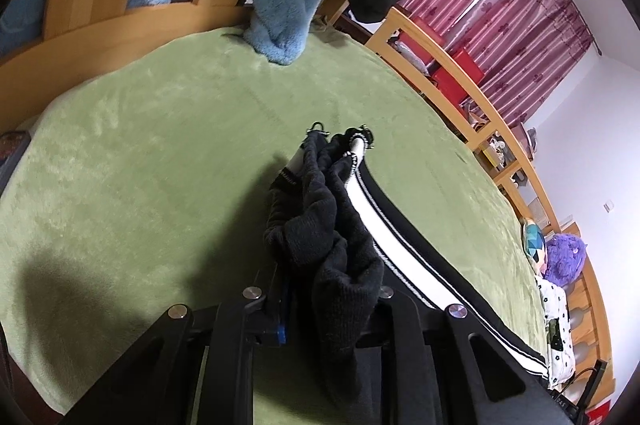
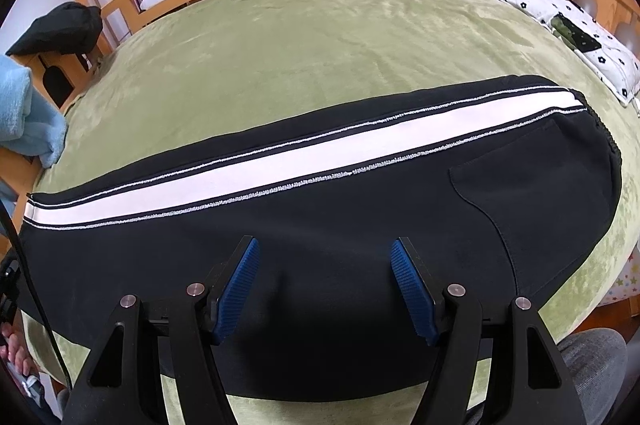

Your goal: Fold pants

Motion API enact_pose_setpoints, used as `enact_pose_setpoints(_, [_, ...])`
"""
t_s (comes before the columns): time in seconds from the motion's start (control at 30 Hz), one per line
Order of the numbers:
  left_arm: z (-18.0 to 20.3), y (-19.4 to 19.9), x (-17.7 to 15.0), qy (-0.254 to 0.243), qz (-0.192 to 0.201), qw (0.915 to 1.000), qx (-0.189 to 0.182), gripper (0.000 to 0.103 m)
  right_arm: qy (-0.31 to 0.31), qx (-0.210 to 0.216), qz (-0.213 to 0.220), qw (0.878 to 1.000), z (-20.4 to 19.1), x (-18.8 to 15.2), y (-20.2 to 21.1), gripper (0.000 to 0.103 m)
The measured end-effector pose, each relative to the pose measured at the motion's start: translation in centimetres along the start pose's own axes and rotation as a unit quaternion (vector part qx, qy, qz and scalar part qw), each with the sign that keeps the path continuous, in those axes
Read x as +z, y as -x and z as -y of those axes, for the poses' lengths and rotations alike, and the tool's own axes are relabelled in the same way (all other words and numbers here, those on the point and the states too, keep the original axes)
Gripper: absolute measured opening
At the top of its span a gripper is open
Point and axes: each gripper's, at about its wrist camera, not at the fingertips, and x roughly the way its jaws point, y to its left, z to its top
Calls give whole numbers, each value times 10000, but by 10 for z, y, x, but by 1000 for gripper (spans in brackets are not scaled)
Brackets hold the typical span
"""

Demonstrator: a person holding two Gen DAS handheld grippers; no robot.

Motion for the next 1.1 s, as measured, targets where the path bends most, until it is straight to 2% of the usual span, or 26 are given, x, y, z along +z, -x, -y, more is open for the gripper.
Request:
enact_pose_setpoints(0.43, [36,13,-1,-340,132,9993,34,18,279,59,40,9996,4,2,-3,69])
enact_pose_setpoints(0.97, [83,29,-11,-750,279,9968,83,17,238,316,140,9991,31,0,-2,69])
enact_pose_setpoints(1.1, [109,35,-20,-990,298,9946,26,17,284,416,292,9983,40,1,5,69])
